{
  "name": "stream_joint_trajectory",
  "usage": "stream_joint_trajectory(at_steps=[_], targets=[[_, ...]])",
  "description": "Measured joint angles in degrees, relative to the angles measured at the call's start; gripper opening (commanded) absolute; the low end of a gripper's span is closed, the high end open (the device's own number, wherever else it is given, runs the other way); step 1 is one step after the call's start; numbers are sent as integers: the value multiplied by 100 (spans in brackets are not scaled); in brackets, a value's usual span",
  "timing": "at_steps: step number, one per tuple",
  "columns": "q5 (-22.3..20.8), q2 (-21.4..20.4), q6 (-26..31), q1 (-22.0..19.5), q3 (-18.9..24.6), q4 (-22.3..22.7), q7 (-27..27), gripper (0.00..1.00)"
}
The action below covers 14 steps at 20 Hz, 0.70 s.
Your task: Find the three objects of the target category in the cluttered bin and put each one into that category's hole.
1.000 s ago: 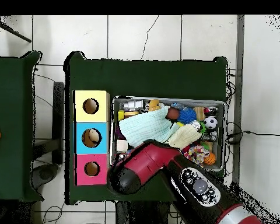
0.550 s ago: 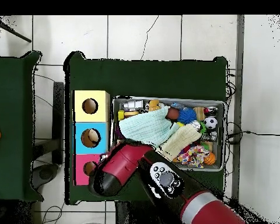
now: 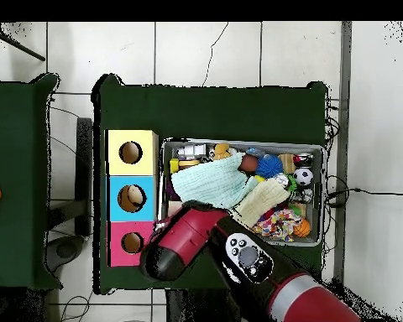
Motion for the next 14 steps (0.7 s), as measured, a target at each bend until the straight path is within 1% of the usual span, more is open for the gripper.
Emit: stream_joint_trajectory(at_steps=[1,3,4,9,14], targets=[[0,18,0,-114,0,-1,0,100],[0,27,0,-181,-1,-2,0,100],[0,49,0,-305,-1,-2,0,100],[0,104,0,-439,0,-2,0,100],[0,137,0,-477,0,-2,0,100]])
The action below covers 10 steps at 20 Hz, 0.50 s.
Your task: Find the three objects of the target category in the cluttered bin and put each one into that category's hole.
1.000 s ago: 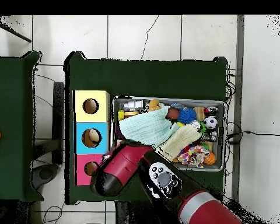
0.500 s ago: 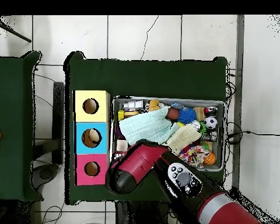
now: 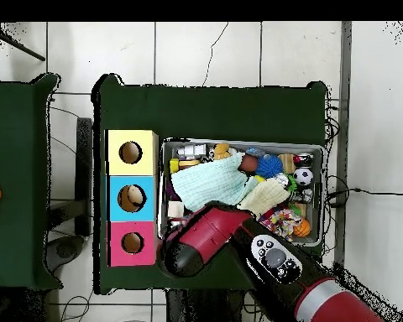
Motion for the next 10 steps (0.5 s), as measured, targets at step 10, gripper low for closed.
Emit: stream_joint_trajectory(at_steps=[10], targets=[[0,130,-1,80,7,-40,0,100]])
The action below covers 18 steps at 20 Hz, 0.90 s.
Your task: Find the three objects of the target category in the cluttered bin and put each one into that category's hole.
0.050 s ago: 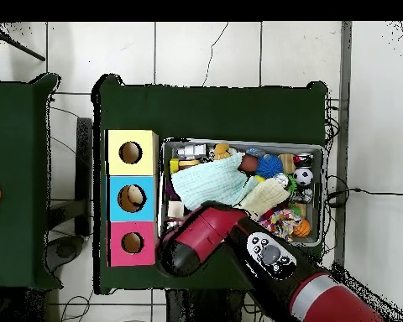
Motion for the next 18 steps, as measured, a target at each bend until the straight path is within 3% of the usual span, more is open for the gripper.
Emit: stream_joint_trajectory(at_steps=[6,10,18], targets=[[144,-102,87,-52,107,0,0,100],[398,-290,470,-205,306,-6,-1,100],[402,-342,759,-368,426,-138,-1,100]])
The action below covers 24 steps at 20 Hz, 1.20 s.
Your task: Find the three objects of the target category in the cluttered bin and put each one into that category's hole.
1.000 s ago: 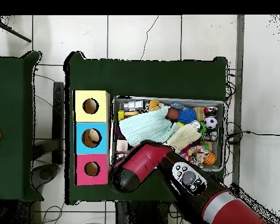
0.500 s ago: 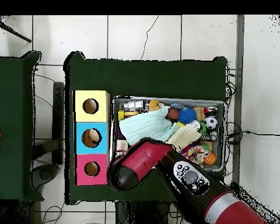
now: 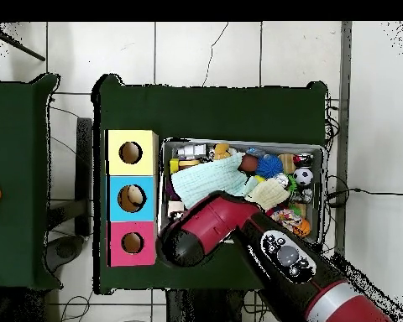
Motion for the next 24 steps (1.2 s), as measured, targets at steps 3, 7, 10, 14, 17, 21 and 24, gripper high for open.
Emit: stream_joint_trajectory(at_steps=[3,7,10,14,17,21,24], targets=[[-8,25,0,-6,11,-72,0,100],[-109,65,0,5,19,-159,0,100],[-226,74,0,63,19,-183,0,100],[-344,112,0,142,19,-196,0,100],[-486,204,-1,214,20,-200,0,100],[-617,302,-1,224,18,-201,0,100],[-778,433,-33,224,19,-214,0,100]])
